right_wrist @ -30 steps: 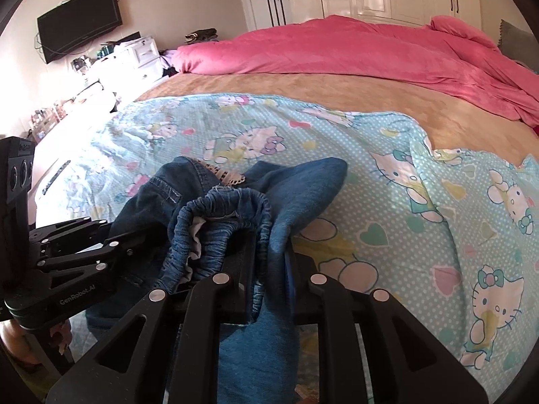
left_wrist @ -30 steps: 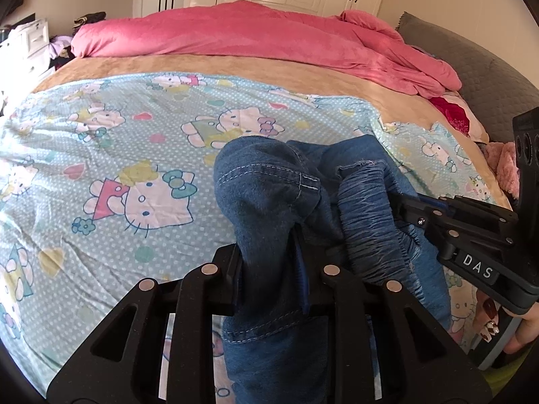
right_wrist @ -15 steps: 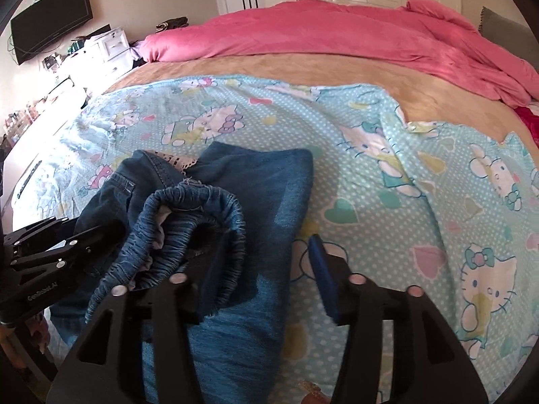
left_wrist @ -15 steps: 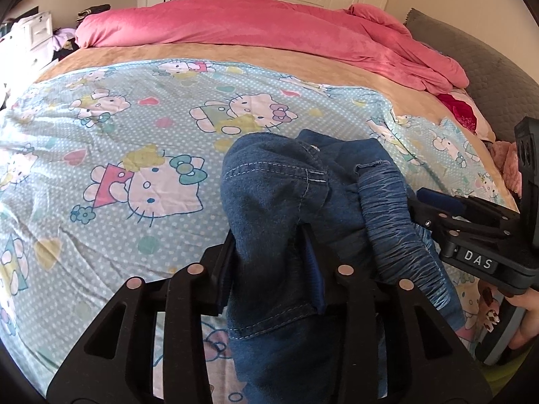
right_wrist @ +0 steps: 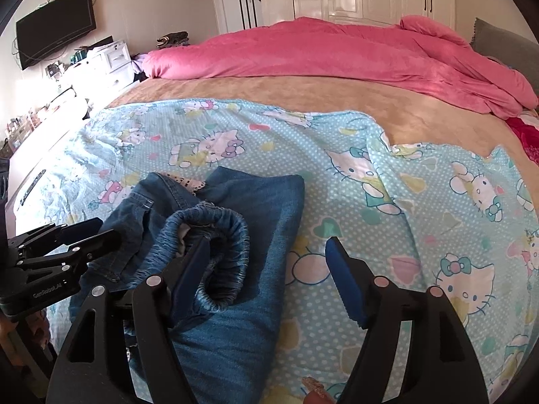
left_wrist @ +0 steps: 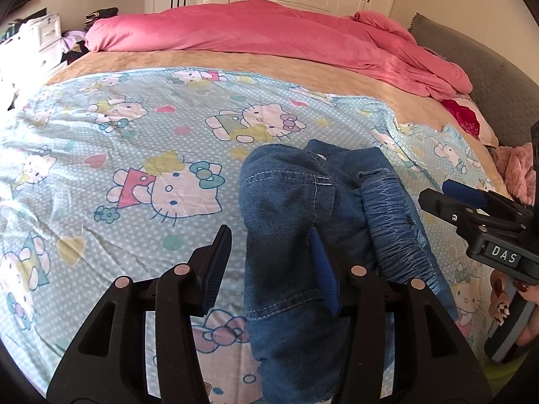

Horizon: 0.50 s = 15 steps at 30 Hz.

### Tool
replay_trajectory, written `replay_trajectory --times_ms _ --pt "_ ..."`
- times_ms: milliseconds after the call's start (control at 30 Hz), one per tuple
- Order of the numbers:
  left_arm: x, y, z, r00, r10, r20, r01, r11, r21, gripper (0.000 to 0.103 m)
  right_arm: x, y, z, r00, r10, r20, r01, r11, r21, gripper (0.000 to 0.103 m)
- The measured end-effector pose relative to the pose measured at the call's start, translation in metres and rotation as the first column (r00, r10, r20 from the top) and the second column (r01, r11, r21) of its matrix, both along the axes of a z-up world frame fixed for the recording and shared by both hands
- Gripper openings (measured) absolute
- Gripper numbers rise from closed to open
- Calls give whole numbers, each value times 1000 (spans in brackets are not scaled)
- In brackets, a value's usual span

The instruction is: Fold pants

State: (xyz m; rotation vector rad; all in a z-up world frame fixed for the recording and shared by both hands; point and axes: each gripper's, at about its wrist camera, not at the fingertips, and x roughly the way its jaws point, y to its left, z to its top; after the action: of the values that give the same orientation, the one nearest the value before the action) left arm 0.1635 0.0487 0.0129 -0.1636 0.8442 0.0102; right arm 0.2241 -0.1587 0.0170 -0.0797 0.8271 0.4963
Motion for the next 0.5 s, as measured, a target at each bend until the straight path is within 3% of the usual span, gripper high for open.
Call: replay_trajectory --times_ms 33,100,167,400,500 --pt "-1 0 1 1000 1 0 -1 1000 1 44 -1 0 1 1000 1 6 -1 1000 -1 73" --pt "-2 -1 2 1000 2 2 -2 1000 6 48 -3 0 4 1000 -3 14 3 1000 0 90" --pt "-3 0 4 1000 3 3 -3 1000 7 53 -7 -1 7 1000 0 31 -1 1000 13 90" --pt "-20 1 18 999 31 43 -33 998 45 93 -28 -11 26 993 -21 116 13 998 65 98" --pt "-36 3 28 996 39 74 -42 998 44 94 -43 -17 36 985 -32 168 19 997 78 98"
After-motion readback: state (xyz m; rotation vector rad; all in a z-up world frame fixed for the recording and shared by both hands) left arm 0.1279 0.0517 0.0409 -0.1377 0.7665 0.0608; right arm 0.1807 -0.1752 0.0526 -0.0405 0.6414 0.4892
